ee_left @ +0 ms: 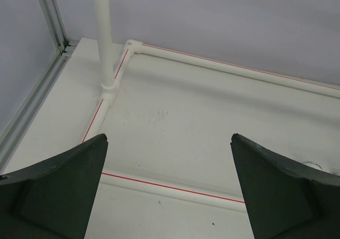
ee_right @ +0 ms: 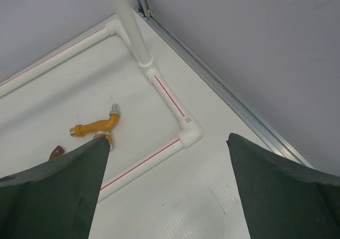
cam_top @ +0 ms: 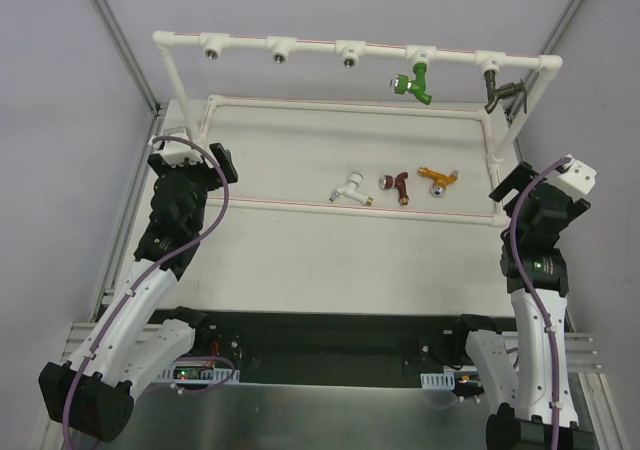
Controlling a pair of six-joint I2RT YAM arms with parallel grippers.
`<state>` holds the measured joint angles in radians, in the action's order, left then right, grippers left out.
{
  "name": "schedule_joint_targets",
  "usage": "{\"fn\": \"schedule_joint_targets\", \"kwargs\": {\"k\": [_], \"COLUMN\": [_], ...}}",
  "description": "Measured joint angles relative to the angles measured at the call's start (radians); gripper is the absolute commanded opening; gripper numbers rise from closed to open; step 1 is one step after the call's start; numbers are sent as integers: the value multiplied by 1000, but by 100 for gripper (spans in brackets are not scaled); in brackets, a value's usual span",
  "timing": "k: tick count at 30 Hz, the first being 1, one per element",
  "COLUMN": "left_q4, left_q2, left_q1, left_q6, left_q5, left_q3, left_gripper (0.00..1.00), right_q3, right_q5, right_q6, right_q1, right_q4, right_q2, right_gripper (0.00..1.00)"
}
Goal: Install the water faucets
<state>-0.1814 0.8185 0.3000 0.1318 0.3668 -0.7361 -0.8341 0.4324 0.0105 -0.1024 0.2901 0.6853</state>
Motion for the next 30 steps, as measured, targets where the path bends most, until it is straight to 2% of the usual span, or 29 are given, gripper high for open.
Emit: {"fn": "schedule_joint_targets", "kwargs": {"k": [9,16,22,26,30], "left_q4": [9,11,35,50,61], "left_q2": [30,-3,-5,-5,-5], "left_q1": [0,0,0,0,0], "left_q6": [16,67,113,130,157], "left_q5": [-19,-53,-82,-105,-124], "left_q3": [-4,8,30,37,45], "left_gripper": [99,99,99,99,99], "right_q3": [32,31,16,-35,-109], "right_q5": [-85,-126,-175,-217,-266], "right_q6": [-56,-112,-144,-164,-187], "right_q1": [0,32,74,81,85], "right_q4": [-26,-36,-60,-92,-123], "right_q2": [44,310,553,708,835], "right_gripper": [96,99,80,63,59]}}
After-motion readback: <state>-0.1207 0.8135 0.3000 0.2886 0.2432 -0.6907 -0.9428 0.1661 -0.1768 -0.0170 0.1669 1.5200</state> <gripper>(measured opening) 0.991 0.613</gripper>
